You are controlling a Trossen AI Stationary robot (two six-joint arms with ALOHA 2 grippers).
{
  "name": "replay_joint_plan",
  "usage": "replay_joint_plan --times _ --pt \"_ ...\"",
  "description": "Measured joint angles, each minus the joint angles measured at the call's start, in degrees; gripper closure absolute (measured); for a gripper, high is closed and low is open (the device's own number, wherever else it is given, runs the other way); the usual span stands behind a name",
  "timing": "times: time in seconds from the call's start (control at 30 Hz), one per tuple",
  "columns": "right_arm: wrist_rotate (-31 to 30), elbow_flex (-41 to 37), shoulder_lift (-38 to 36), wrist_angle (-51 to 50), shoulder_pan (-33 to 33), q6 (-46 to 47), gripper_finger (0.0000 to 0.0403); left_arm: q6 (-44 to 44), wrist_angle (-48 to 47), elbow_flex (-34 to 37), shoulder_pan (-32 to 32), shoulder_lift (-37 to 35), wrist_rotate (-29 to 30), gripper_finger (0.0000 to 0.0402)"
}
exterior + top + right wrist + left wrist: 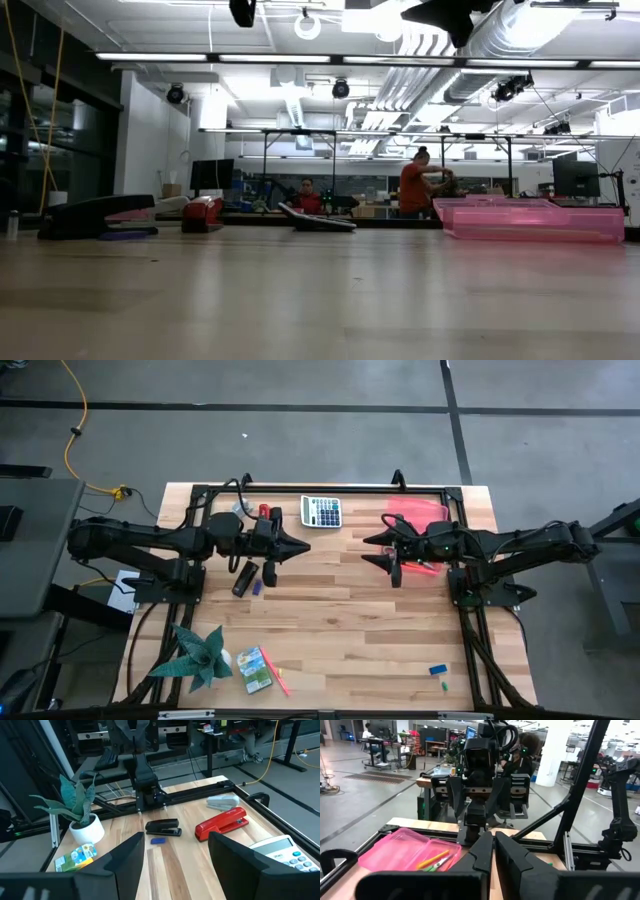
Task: Pack school essentials
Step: Put the bottom blue eraser into the pink supply box
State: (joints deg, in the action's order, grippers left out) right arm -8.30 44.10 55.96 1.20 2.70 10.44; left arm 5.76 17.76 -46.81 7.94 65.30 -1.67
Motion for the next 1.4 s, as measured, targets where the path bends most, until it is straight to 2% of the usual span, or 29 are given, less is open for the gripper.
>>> replay_joint_plan --times 0.17,0.33,0.47,0.63,0.83,1.03,1.23,1.4 --pt "0.6 0.0 0.0 0.0 0.0 -0.2 0.019 0.0 0.0 0.0 0.0 0.0 0.0 0.0387" --pt "4.1 0.0 0.0 -0.6 0.0 -0.2 0.019 0.0 0.0 0.0 0.0 0.0 0.0 0.0387" --pt "8.8 1.8 0.7 -8.9 2.0 4.8 0.019 -0.4 -0.5 0.0 0.0 0.0 1.0 0.0386" --pt "10.6 5.9 4.4 -30.1 12.8 12.7 0.019 -0.4 -3.6 0.0 0.4 0.1 2.1 0.0372" --pt "10.8 7.7 11.3 -42.7 28.5 28.2 0.019 -0.5 -7.5 0.0 1.1 0.1 2.0 0.0344" --pt "12.5 8.0 21.0 -44.8 40.6 40.4 0.019 -1.9 -9.2 0.0 1.1 0.1 0.8 0.0341" --pt "17.7 8.0 31.1 -44.7 47.6 47.4 0.019 -3.0 -8.9 0.0 1.1 0.1 4.6 0.0395" --pt "18.2 8.0 36.1 -44.5 52.4 50.3 0.019 -3.4 -8.9 0.0 1.2 0.1 6.8 0.04"
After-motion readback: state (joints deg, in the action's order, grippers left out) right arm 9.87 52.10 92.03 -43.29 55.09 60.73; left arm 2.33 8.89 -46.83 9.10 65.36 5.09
